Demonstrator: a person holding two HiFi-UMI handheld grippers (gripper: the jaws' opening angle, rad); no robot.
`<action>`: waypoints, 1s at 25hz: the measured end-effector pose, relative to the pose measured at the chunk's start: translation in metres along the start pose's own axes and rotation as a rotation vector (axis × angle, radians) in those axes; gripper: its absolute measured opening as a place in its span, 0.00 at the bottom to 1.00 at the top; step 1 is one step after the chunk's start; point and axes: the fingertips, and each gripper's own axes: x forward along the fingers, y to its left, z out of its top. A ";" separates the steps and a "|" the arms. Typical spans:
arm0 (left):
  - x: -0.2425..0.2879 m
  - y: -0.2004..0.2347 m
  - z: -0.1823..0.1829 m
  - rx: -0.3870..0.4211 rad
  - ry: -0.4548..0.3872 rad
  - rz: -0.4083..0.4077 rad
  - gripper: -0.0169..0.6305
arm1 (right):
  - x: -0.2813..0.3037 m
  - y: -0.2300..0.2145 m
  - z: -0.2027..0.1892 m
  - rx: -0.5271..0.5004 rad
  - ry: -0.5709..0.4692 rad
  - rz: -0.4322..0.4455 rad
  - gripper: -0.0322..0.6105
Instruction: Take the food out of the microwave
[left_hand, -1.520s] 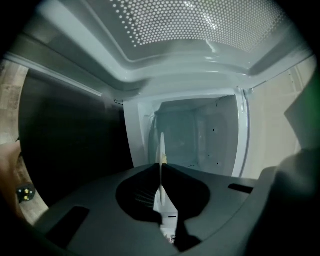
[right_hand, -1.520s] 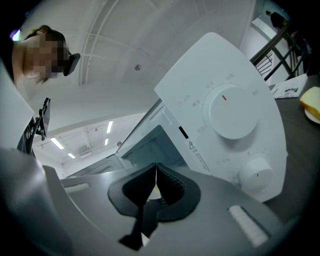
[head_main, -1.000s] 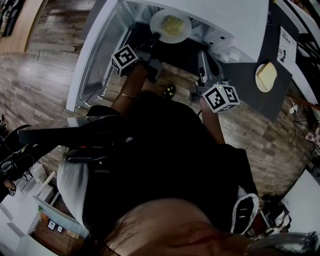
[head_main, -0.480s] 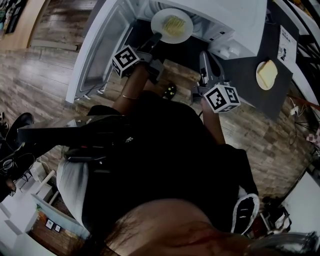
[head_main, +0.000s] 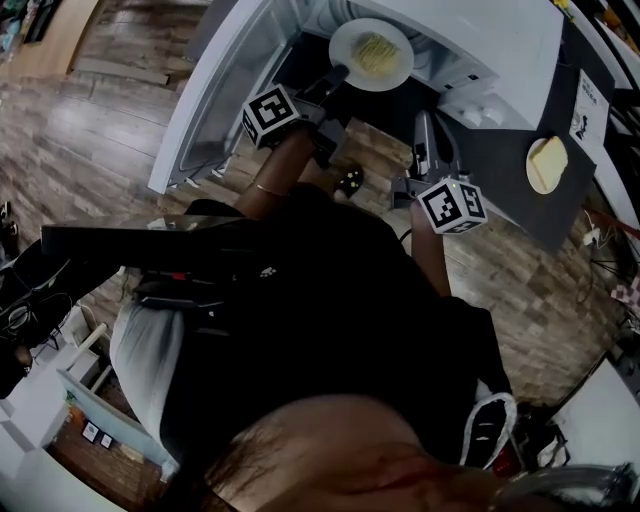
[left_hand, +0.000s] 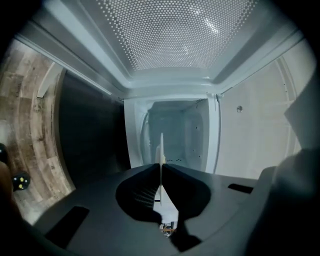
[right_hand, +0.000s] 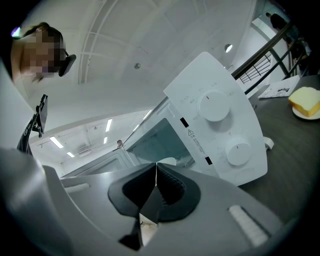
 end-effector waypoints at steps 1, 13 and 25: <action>-0.002 0.002 0.001 -0.001 0.008 0.007 0.05 | 0.000 0.000 -0.001 0.002 -0.002 -0.009 0.05; -0.024 -0.005 0.016 0.018 0.099 0.011 0.05 | -0.002 0.022 -0.007 0.022 -0.077 -0.106 0.05; -0.050 -0.012 -0.004 0.028 0.187 -0.010 0.05 | -0.053 0.035 -0.009 0.024 -0.173 -0.226 0.05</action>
